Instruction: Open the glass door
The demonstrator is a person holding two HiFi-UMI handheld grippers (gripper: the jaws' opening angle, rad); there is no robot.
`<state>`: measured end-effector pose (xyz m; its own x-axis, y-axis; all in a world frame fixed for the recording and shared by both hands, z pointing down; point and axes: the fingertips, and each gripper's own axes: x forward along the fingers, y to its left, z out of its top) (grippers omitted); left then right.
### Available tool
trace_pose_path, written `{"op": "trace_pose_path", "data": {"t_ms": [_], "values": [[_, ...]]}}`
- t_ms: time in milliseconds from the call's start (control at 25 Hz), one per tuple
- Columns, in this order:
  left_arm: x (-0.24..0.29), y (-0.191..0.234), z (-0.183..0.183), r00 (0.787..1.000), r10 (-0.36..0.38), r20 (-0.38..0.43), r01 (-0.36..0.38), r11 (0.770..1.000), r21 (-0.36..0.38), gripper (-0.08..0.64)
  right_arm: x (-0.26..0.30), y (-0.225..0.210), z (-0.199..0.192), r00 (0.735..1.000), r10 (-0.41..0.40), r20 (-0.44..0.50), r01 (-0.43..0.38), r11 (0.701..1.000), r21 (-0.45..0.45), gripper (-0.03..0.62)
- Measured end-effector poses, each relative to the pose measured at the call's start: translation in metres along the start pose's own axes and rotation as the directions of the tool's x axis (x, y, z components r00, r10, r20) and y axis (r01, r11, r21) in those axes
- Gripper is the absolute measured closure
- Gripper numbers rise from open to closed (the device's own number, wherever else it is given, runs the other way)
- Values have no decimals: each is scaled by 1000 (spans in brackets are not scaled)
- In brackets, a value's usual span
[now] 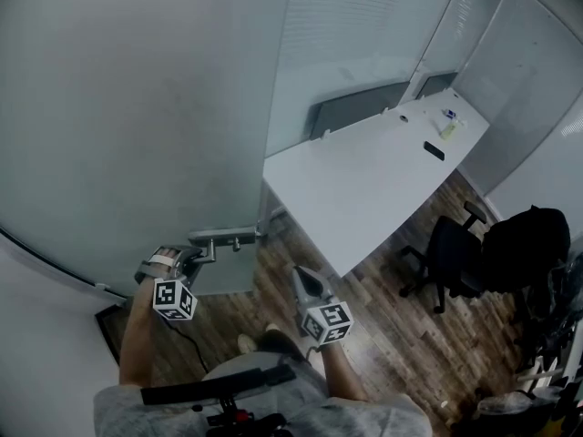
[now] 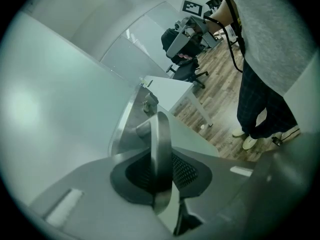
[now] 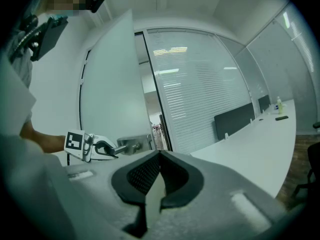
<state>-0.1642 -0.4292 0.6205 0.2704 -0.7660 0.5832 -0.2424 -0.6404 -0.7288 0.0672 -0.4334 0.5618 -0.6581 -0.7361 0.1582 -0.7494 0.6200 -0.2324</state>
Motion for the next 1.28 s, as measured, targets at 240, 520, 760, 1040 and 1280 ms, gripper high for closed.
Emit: {"op": "trace_pose_path", "data": {"t_ms": [240,520,760,1040,1280], "values": [[-14,-14,9,1000,-1,-5,1,1000,13,480,-20,-6,-4,1000,-23,4,22,1000,11,591],[-31,-29,7,1000,-8,-4,8,1000,23,479,-39,0,-12,999,-43,12,43,999,16,591],[-42,-43,9,1000,-9,-11,10,999,36,476,-71,5,-27,997,-78,10,78,996,36,591],[-57,-59,14,1000,-5,-13,5,999,38,465,-115,21,-41,993,-118,25,117,992,49,591],[-73,-72,17,1000,-10,-11,10,998,62,466,-145,39,-51,989,-142,38,139,988,60,591]]}}
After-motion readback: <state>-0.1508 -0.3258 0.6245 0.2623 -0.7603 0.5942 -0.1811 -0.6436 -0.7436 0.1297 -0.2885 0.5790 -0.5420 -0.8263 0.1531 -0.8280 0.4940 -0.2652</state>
